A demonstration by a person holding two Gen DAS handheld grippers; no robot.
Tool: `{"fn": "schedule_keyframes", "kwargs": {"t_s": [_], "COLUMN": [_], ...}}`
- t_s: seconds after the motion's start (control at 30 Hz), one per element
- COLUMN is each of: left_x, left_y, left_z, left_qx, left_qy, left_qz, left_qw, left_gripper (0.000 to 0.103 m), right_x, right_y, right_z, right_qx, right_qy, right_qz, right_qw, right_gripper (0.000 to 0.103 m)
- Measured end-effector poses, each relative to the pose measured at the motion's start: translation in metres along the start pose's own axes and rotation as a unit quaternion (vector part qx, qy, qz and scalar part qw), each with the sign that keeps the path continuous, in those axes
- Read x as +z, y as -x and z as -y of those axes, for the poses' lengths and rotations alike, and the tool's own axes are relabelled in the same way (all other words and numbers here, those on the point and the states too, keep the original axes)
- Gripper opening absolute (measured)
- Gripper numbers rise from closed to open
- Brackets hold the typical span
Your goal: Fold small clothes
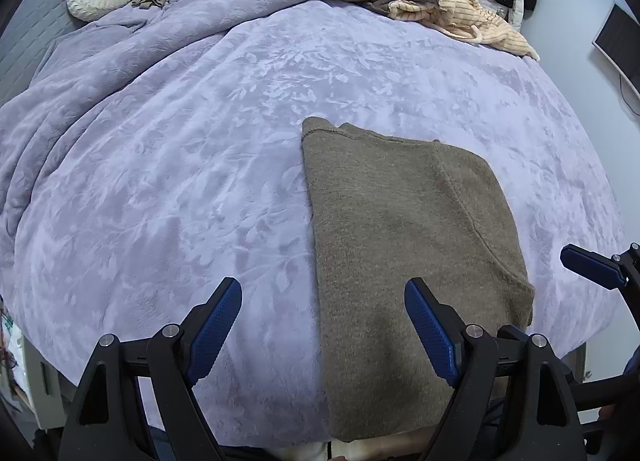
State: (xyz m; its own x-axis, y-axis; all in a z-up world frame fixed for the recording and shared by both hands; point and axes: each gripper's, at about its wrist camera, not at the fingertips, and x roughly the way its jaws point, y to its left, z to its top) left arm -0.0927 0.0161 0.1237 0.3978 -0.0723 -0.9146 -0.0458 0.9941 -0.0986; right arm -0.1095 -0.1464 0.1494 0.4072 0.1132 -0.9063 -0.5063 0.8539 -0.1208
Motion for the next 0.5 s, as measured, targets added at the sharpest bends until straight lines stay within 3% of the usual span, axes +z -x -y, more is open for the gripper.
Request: {"fn": "schedule_keyframes", "kwargs": {"t_s": [0.5], "left_x": [-0.0020], "left_y": [0.0056], "left_z": [0.0016], "left_qx": [0.009], "left_qy": [-0.002], "left_qz": [0.008], "left_qw": [0.9999], "left_gripper": [0.085], "right_x": [-0.0020], "right_y": [0.0022], "right_z": [-0.0016], "right_qx": [0.003], "right_qy": [-0.004], "right_qz": [0.003], "right_qw": [1.000], "right_gripper": [0.080]}}
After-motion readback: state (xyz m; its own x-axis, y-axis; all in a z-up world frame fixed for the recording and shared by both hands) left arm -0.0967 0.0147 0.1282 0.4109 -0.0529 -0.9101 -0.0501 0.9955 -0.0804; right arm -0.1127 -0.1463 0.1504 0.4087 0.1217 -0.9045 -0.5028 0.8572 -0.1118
